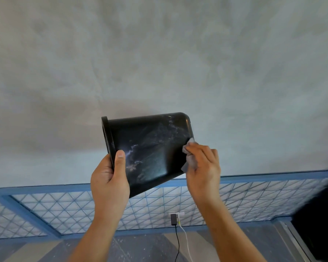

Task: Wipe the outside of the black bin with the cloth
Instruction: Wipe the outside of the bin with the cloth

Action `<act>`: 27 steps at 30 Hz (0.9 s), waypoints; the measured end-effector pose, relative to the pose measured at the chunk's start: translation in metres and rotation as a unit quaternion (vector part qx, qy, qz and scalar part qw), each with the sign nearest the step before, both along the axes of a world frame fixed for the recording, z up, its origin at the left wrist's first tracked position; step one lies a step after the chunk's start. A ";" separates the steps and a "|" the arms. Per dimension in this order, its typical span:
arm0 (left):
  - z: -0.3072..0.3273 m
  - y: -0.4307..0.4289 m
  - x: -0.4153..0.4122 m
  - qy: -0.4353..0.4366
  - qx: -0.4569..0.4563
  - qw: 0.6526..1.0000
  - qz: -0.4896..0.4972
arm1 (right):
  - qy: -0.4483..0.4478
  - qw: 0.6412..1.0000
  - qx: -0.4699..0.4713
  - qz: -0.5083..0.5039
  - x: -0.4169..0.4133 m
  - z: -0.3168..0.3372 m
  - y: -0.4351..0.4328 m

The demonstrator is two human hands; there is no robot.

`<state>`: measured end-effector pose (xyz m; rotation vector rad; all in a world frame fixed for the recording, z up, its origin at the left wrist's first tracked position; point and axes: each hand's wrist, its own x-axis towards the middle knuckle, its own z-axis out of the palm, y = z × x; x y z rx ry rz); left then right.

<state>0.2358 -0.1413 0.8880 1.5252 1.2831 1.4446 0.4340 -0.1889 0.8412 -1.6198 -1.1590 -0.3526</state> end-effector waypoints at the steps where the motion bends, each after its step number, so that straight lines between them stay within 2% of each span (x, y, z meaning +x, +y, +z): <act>1: 0.001 -0.001 0.002 0.001 -0.001 1.000 0.000 | 0.007 1.000 0.000 -0.006 -0.002 0.001 0.002; 6: 0.003 0.000 0.011 -0.022 0.000 1.000 -0.006 | -0.079 0.990 -0.026 0.114 -0.044 0.005 -0.001; 11: -0.001 0.003 -0.002 -0.018 0.003 1.000 0.000 | 0.020 0.999 -0.010 0.031 0.010 0.004 0.001; 13: -0.002 0.004 -0.002 -0.013 0.004 1.000 0.002 | -0.005 0.999 -0.002 0.036 -0.004 0.000 -0.002; 17: -0.003 0.002 0.003 0.005 0.008 1.000 -0.003 | -0.094 0.986 -0.009 0.140 -0.049 0.001 -0.001; 19: -0.004 0.002 0.001 -0.012 -0.003 1.000 -0.002 | -0.076 0.989 -0.003 0.124 -0.034 0.011 0.007; 23: -0.003 0.001 -0.002 -0.013 0.002 1.000 -0.005 | 0.006 1.000 0.030 0.001 0.013 0.026 0.023; 25: -0.005 -0.001 0.004 0.000 0.003 1.000 -0.002 | -0.010 0.999 0.028 0.014 0.000 0.028 0.027; 27: -0.006 -0.002 0.008 -0.005 0.000 1.000 0.000 | -0.065 0.995 0.012 0.073 -0.028 0.025 0.024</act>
